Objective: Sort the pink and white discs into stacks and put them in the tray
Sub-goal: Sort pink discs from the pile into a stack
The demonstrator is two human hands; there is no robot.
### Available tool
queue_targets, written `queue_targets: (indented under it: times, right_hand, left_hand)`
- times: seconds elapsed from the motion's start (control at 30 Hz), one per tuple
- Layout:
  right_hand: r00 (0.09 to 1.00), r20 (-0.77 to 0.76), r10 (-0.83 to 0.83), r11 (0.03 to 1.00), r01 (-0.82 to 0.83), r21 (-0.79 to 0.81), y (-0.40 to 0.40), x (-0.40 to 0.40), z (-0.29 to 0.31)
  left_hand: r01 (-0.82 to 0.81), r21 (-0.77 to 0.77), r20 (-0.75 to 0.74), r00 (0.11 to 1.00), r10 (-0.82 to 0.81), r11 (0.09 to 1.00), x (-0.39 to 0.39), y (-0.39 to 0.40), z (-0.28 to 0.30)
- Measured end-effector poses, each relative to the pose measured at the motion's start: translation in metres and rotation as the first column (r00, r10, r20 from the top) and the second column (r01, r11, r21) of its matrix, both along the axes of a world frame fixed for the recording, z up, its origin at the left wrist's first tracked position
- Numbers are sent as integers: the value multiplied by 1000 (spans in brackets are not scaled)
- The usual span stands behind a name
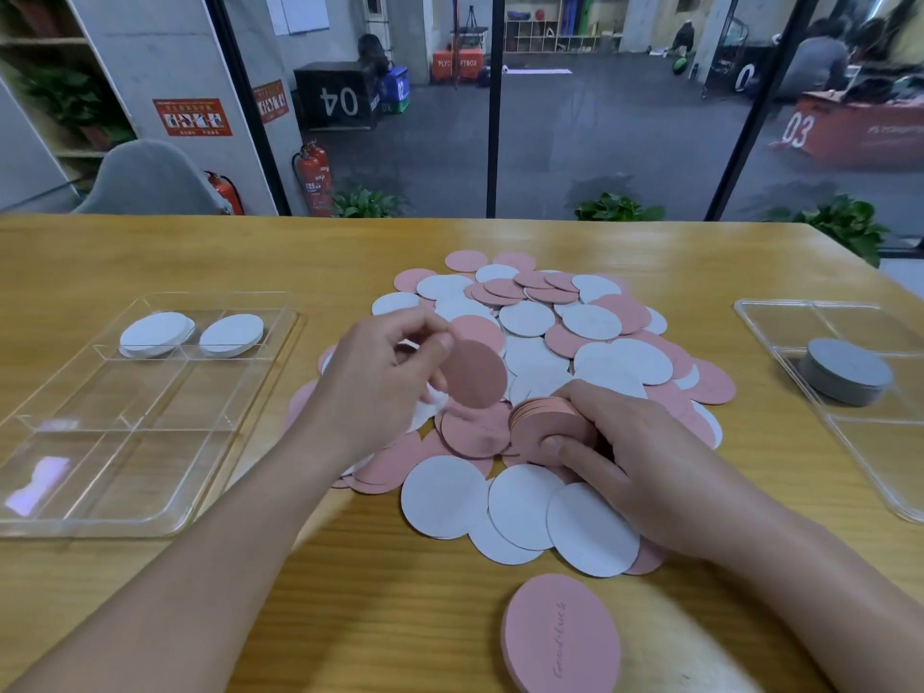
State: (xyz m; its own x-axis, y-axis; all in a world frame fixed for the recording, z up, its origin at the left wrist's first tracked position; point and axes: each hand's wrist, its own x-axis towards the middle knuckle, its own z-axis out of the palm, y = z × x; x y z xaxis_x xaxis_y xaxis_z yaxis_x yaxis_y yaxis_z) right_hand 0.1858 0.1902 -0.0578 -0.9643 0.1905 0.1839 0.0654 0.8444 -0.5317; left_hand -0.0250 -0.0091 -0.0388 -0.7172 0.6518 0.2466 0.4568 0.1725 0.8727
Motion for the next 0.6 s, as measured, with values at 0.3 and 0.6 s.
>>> queue_targets:
  times: [0.3, 0.6]
  right_hand:
    - [1000, -8, 1, 1000, -1, -12, 1, 1, 2]
    - [995, -68, -69, 997, 66, -51, 1, -1, 1]
  left_hand:
    - [70, 18, 66, 995, -71, 997, 3, -3, 1]
    - [225, -54, -5, 974, -225, 973, 11, 2, -3]
